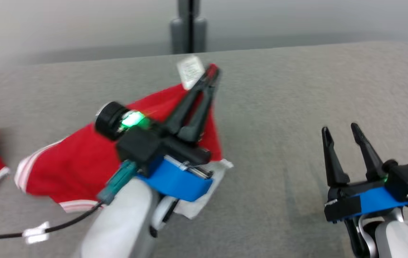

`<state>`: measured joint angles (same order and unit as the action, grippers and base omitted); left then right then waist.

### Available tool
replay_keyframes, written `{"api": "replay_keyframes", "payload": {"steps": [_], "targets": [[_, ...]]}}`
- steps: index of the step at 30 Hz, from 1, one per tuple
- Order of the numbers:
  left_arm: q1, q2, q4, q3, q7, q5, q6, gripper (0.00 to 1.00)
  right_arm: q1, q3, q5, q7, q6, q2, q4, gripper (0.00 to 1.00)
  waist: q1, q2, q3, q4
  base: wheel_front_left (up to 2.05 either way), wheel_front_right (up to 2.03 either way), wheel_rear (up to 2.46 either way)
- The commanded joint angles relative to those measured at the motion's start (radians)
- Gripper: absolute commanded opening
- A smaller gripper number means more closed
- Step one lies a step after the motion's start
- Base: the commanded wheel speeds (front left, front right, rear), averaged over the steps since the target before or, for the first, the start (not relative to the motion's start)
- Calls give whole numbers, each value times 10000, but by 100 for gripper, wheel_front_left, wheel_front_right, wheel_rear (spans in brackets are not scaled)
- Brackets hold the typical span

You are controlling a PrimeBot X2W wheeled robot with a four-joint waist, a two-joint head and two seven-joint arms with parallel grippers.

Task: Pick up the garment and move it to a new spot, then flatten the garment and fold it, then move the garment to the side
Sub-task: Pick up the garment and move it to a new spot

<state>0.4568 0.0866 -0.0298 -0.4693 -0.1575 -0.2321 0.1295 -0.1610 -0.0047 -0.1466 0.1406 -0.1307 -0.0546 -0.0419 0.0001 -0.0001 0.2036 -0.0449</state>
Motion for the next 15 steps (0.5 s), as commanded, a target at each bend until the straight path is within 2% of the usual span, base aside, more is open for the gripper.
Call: {"api": "replay_keyframes", "payload": {"steps": [1,5,8,15], "targets": [[304,-27,138,-280,-6,-103,10,0,-136,-24,-73,107,-1,8,-16,100,-1,1,34,-347,0,0,0],[939,-87,753,-1389,10,-382,13,0,-259,-14,-209,313,-1,25,-198,100,-1,1,558,-1162,0,0,0],[1207,-87,1396,-1844,51,-577,14,0,-363,-19,-408,477,-3,35,-378,100,-1,1,920,-1576,0,0,0],[1501,14,3376,-2498,164,-1002,15,0,-590,40,-741,865,-3,35,-840,100,-1,1,1593,-1940,0,0,0]]}}
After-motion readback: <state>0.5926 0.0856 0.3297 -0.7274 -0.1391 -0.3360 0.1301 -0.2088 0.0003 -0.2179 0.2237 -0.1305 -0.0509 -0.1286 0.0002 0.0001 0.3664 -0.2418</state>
